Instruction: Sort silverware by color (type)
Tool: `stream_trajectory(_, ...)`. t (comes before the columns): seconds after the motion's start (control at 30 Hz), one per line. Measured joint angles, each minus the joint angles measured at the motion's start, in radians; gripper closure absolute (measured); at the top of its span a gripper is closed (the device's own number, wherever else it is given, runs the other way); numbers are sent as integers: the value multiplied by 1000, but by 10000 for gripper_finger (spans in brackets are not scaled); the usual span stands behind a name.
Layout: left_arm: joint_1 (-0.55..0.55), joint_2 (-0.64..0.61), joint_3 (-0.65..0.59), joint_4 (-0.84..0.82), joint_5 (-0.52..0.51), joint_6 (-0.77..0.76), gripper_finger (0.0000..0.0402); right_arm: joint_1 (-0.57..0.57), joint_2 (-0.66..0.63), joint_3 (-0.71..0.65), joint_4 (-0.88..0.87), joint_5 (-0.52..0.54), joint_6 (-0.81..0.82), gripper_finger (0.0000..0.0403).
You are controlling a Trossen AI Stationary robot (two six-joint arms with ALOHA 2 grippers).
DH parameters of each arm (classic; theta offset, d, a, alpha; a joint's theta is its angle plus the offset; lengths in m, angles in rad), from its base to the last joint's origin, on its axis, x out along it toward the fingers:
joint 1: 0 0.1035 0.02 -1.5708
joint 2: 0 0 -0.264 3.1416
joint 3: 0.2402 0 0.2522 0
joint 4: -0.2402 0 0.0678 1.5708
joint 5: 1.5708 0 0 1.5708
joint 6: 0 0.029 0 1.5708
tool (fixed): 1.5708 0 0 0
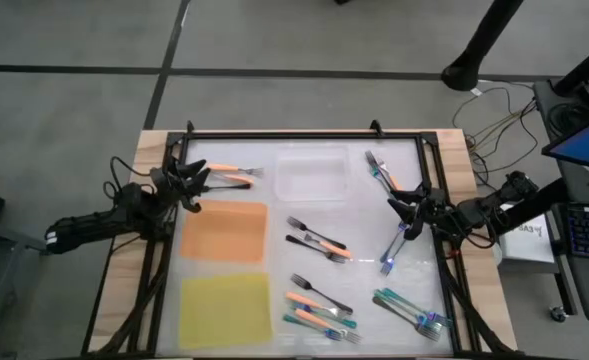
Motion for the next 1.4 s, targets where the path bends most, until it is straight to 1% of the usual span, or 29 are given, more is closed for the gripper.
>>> stream_trajectory(1.23, 0, 0, 0, 0, 0, 0, 269, 0, 0, 0, 0, 0, 0, 252)
stream_trajectory(1.4, 0, 0, 0, 0, 0, 0, 269, 0, 0, 0, 29, 0, 0, 252)
